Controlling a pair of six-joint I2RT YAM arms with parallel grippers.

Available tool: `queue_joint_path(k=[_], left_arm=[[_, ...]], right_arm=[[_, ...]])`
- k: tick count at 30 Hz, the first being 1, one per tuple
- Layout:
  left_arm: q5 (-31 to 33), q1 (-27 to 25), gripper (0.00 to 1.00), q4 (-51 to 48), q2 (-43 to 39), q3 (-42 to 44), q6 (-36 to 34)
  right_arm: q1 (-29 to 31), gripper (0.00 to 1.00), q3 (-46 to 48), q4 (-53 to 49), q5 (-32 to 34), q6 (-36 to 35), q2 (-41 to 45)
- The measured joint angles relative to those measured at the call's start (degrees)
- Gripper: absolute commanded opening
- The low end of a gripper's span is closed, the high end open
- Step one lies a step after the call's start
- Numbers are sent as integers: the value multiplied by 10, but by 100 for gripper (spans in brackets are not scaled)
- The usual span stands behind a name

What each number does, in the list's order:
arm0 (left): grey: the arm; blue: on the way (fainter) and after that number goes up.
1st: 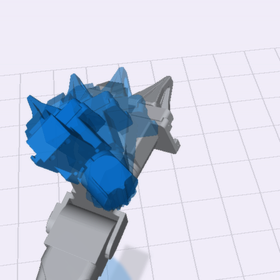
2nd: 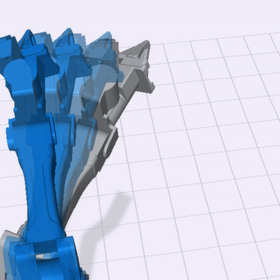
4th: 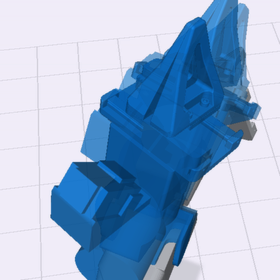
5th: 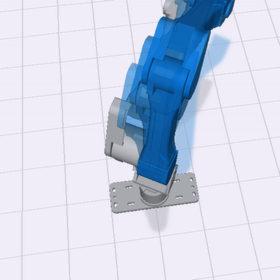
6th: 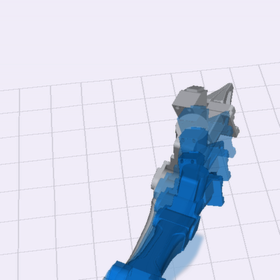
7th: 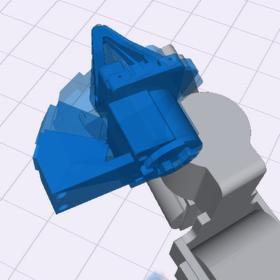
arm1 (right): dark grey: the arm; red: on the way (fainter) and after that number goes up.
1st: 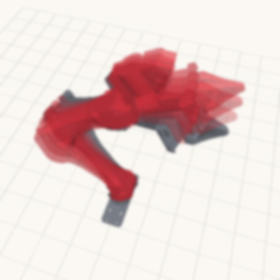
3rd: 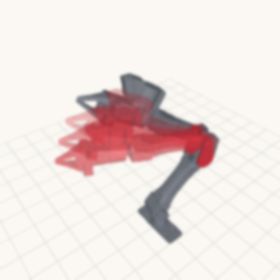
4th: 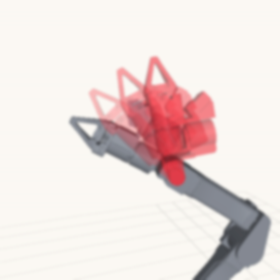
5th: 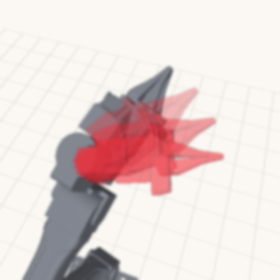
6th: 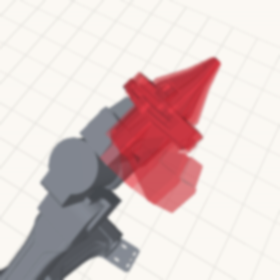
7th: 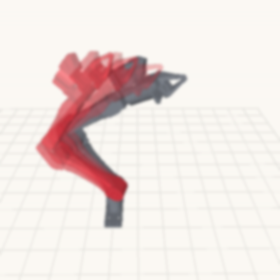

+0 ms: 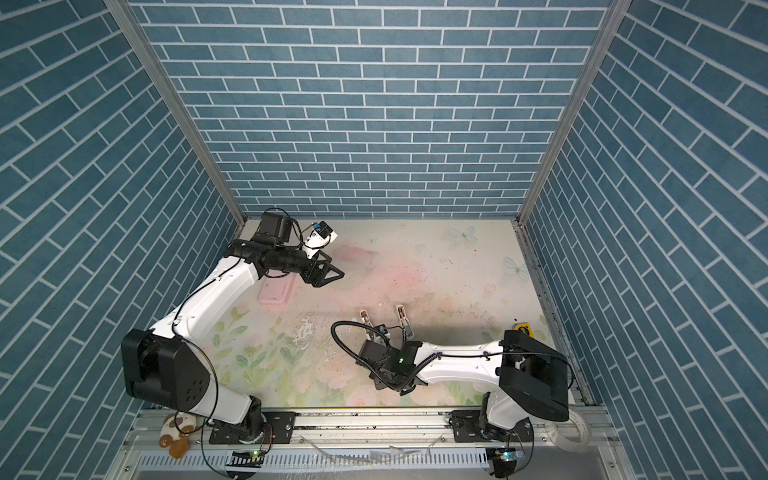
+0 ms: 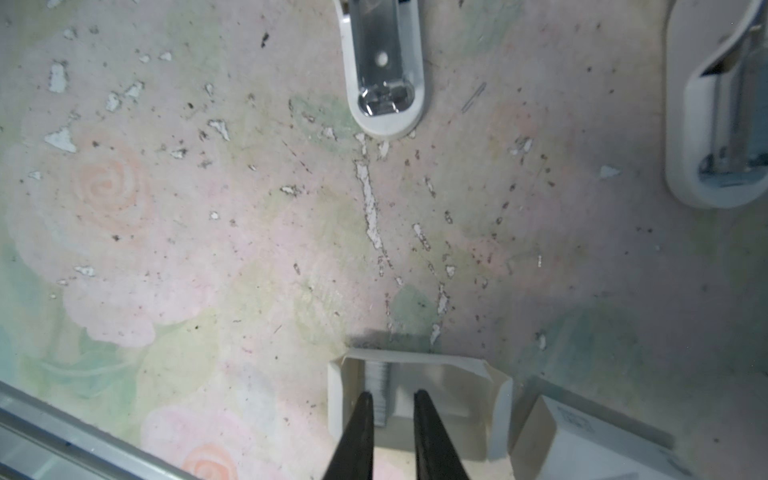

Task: Load the staples into the stapler
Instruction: 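Lower the open right gripper into the white staple box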

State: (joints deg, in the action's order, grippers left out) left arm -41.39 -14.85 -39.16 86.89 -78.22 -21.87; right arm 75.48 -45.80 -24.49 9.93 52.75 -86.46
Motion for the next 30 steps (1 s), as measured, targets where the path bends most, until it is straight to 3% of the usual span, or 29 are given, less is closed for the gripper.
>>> queue_joint_path(k=[30], left_arm=[[0, 3, 83, 0, 0, 13, -2]], right_arm=[[1, 24, -13, 14, -13, 0, -32]])
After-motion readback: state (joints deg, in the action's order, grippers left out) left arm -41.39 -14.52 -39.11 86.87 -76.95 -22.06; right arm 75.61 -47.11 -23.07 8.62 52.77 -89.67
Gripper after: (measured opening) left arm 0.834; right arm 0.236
